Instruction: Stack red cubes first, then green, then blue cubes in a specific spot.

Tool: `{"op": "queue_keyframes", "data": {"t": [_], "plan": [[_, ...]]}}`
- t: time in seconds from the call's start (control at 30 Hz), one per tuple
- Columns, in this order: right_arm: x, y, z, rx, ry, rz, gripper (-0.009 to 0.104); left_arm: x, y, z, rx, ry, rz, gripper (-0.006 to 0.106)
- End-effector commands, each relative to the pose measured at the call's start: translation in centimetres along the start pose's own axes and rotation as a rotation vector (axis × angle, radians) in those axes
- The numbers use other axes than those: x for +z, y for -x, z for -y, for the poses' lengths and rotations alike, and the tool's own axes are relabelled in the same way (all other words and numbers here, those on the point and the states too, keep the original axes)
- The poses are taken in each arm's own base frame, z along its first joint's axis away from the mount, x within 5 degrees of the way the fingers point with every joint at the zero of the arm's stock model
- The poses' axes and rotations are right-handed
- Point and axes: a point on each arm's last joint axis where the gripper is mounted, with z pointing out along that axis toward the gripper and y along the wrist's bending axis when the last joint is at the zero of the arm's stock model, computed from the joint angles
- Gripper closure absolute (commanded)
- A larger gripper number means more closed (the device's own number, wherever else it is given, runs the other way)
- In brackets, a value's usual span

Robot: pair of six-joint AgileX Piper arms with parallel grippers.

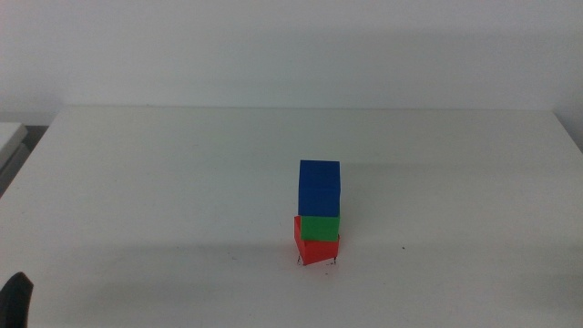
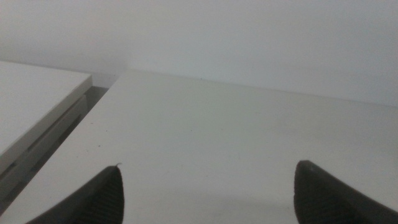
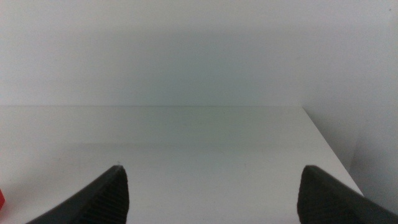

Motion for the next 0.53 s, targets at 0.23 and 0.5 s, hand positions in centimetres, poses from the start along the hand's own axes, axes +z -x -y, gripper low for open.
{"op": "queue_keyframes", "data": {"t": [0.23, 0.5], "plan": [[-0.01, -0.02, 0.06, -0.012, -0.01, 0.011, 0.002, -0.03, 0.28, 0.11, 0.011, -0.017, 0.033, 0.007], [-0.01, -0.02, 0.06, -0.012, -0.01, 0.011, 0.002, -0.03, 0.27, 0.16, 0.01, -0.026, 0.032, 0.007]]}}
